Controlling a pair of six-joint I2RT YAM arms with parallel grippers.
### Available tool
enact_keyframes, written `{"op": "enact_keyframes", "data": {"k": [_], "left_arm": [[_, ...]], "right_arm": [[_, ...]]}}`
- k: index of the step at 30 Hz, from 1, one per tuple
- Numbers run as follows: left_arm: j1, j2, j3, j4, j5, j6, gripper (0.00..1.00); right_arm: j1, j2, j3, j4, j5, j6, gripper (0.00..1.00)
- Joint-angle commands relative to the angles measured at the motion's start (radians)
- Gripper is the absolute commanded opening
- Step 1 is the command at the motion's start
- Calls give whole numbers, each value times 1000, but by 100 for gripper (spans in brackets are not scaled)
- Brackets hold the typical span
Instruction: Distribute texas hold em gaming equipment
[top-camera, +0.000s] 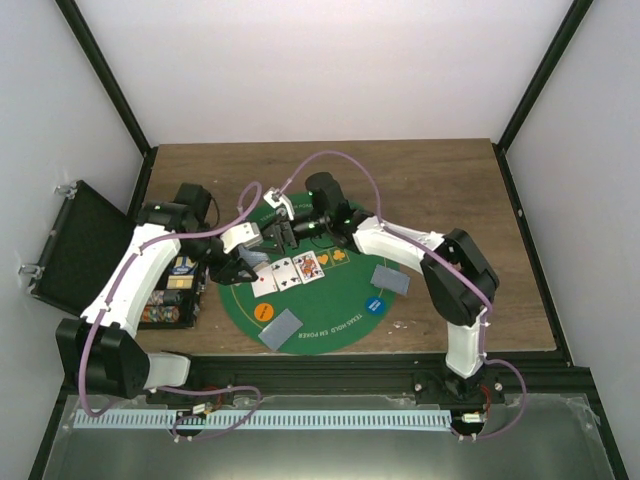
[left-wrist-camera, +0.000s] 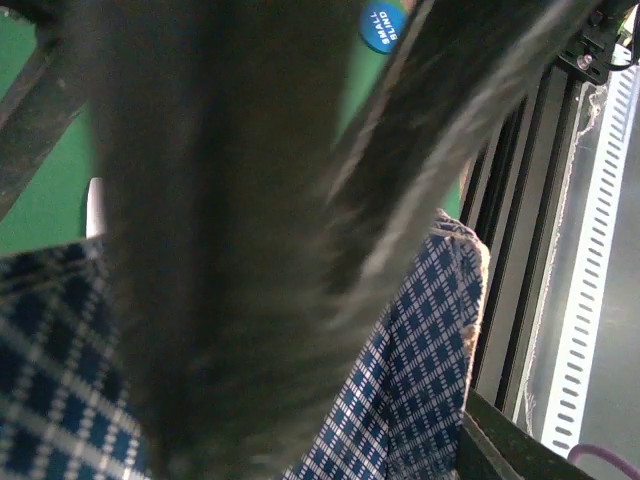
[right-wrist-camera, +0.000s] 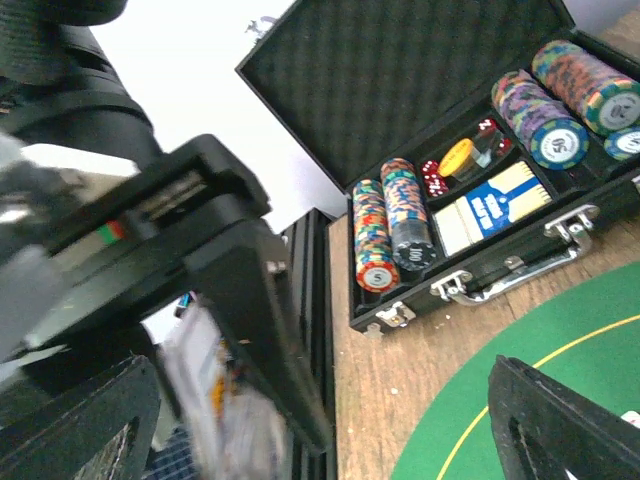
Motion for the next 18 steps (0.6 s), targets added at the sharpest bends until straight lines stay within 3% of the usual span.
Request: {"op": "enact_keyframes", "data": {"k": [1,4,13,18], "left_arm": [[-6,2,25,5,32,8,48],[-6,2,28,9,34,7,47],[-7,-6,17,16,7,11,46],[-6,-1,17,22,5,7,46]], "right_arm": [[27,40,85,-85,32,-56,91],[28,46,101,-132,82,-80,89],[1,-64,23,-214,277,-136,63],[1,-86,15,-266,310,-171,55]]}}
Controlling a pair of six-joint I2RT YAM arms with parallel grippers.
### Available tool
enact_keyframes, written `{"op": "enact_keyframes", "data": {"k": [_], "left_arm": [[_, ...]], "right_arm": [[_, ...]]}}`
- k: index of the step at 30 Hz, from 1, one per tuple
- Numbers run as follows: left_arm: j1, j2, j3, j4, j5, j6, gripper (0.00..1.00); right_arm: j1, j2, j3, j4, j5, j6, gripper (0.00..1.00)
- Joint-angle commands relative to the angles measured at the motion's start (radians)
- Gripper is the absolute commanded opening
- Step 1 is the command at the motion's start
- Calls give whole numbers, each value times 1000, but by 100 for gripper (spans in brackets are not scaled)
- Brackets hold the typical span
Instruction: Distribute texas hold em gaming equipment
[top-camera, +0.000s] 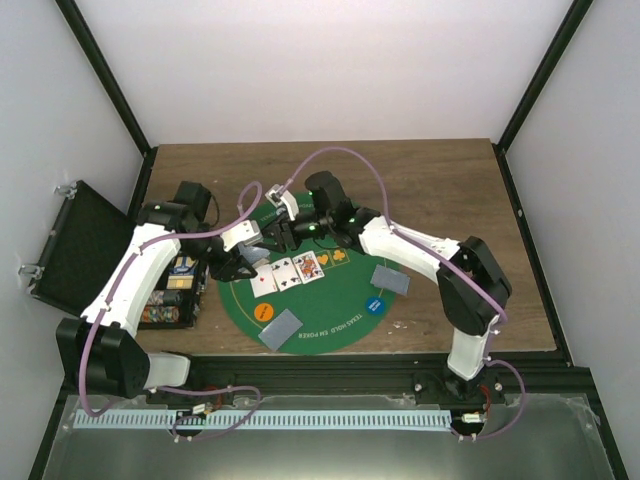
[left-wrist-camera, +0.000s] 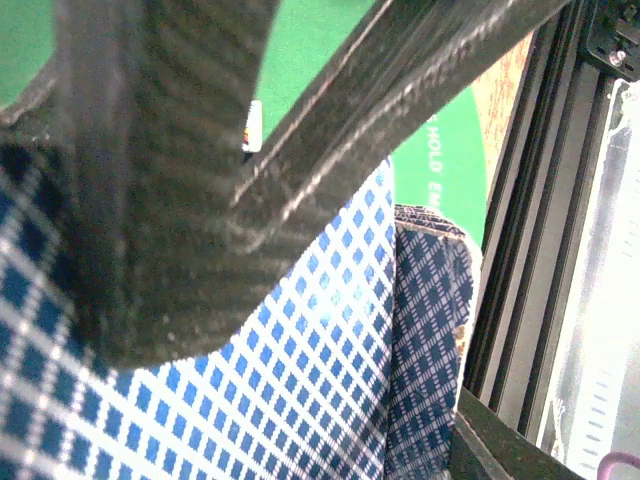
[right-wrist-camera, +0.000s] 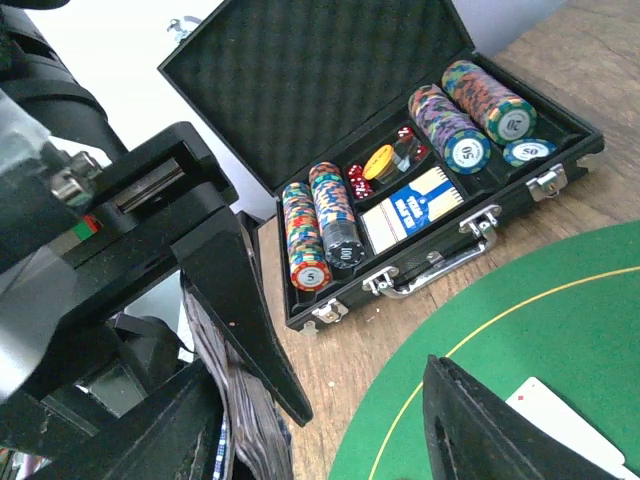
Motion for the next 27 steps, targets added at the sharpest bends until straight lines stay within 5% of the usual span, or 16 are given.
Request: {"op": "enact_keyframes", "data": {"k": [1,6,18,27], "left_arm": [[-6,-2,16,-13,30,12,46],[-6,-5,4,-3,21,8,46],[-6,2,-23,44,-24,-27,46],[14,15,-50,96,-70,-73,46]], "right_arm": [[-15,-31,-10,-75,102,-46,53],[-15,-39,-4,-90,83,-57,43],[-12,-90,-5,-154,65,-84,2],[-39,-180,-6,-246,106,-164,1]]}}
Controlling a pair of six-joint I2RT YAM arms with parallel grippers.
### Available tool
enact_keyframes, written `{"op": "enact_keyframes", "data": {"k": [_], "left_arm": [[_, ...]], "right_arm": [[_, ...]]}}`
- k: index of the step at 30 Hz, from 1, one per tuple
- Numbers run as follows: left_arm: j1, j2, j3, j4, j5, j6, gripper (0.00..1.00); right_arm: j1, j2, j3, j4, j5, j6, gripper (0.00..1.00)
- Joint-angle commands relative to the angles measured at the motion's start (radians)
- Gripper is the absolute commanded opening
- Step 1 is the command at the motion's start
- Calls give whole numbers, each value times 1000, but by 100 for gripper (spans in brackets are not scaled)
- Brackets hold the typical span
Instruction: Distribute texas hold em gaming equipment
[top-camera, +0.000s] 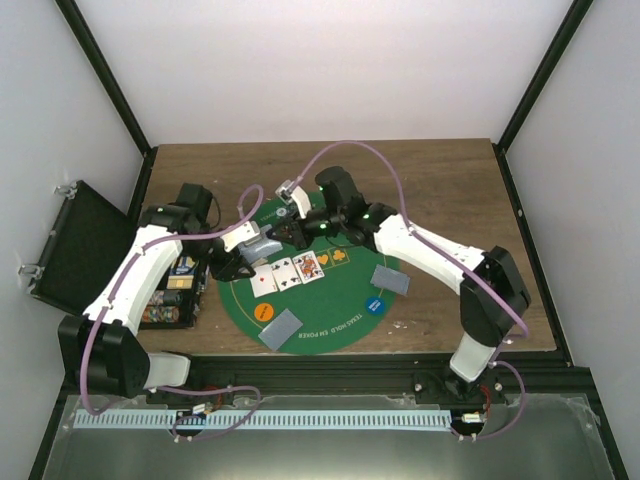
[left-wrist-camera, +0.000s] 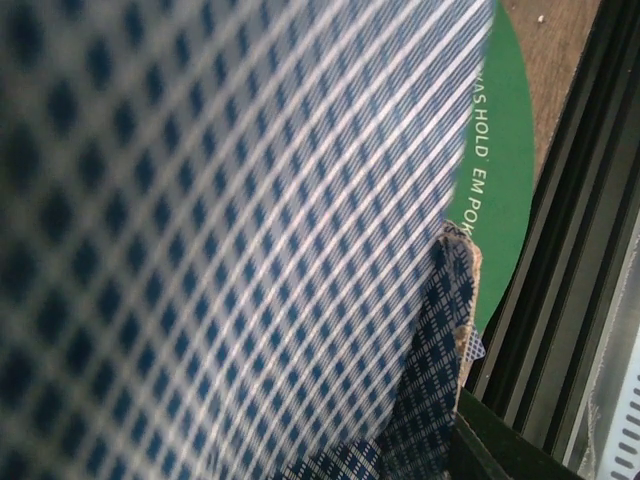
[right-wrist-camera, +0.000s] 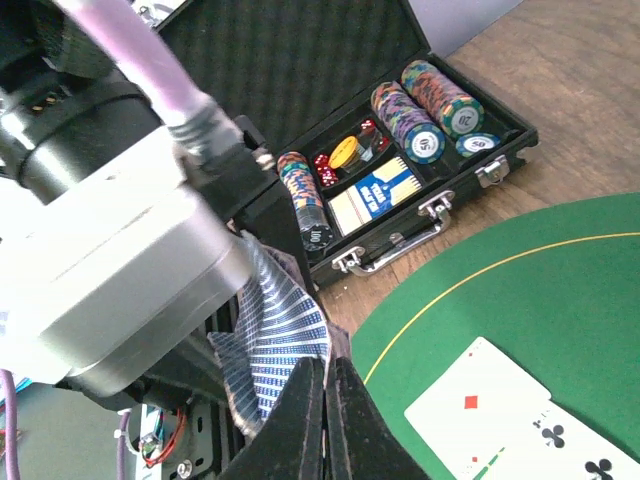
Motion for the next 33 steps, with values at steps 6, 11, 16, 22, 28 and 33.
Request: {"op": "enact_keyframes", "data": {"k": [6,11,16,22,28,33], "left_arm": [[75,21,-13,50,17,-37,46],[117,18,-23,51,24,-38,46],[123,5,-27,51,29,-37,46],[125,2,-24,45,29,-35,46],[124,9,-23,45,31,-35,46],[126,6,-15,40,27,-33,46]], "right_arm": [[-150,-198,-39,-275,82,-341,1],[-172,-302,-125,-431,333,-747,1],[-170,-294,-193,-512,468,-1082,1],[-156,-151,-191,-602,643,-1311,1],[-105,-71,-218,-497,658,-1414,1],[-60,-55,-308,-286,705,-1587,1]]}}
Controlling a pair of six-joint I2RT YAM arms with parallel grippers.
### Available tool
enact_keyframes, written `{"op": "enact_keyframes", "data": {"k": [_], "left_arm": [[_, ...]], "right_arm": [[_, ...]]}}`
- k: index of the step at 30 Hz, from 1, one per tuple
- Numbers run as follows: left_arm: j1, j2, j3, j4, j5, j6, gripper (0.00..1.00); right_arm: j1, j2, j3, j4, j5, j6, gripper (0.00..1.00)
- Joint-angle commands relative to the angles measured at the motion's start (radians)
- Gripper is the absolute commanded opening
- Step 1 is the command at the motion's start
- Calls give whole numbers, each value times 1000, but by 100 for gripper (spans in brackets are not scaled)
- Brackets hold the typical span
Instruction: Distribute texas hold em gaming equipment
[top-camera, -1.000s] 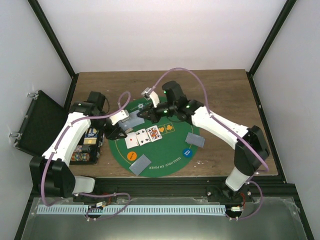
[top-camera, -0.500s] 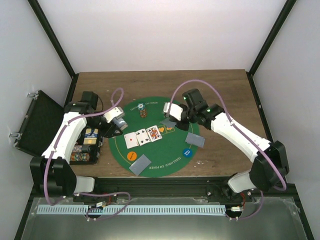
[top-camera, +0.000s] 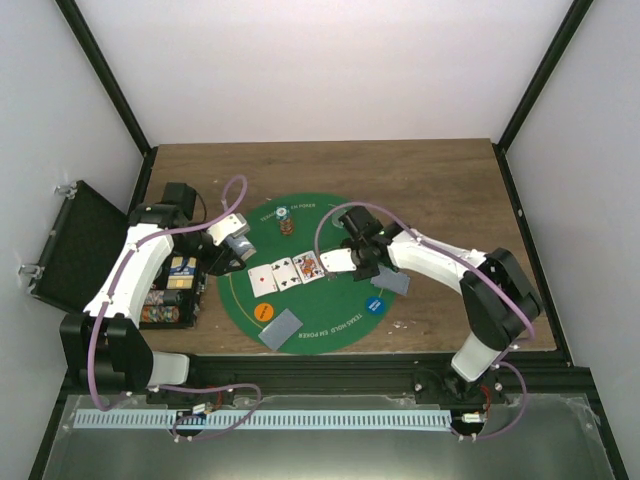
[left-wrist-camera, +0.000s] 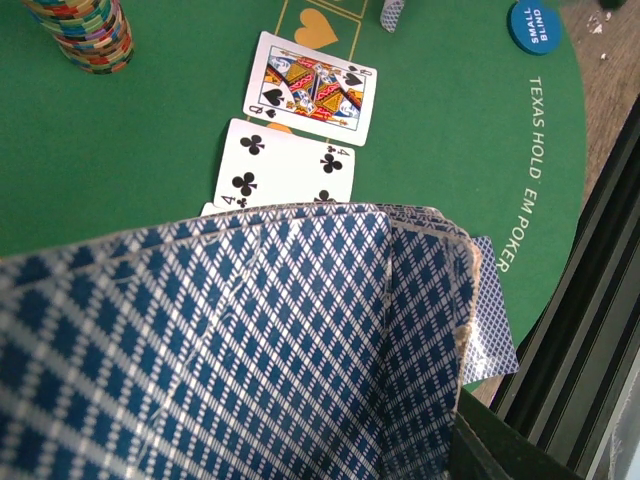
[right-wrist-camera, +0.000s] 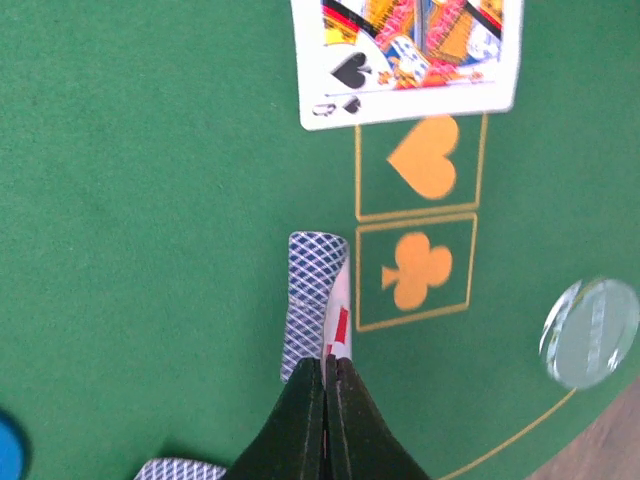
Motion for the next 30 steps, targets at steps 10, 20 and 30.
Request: {"op": "enact_keyframes", "data": {"k": [10,20,30], "left_arm": [[7,-15,12,-10,22,11,46],[7,-23,9,-11,22,14,46],[8,-28,9,-13,12,13,46]], "right_arm": [[52,125,45,142,31,-237,1],[57,167,100,70,-17,-101,1],[57,277,204,67,17,31,1]]}}
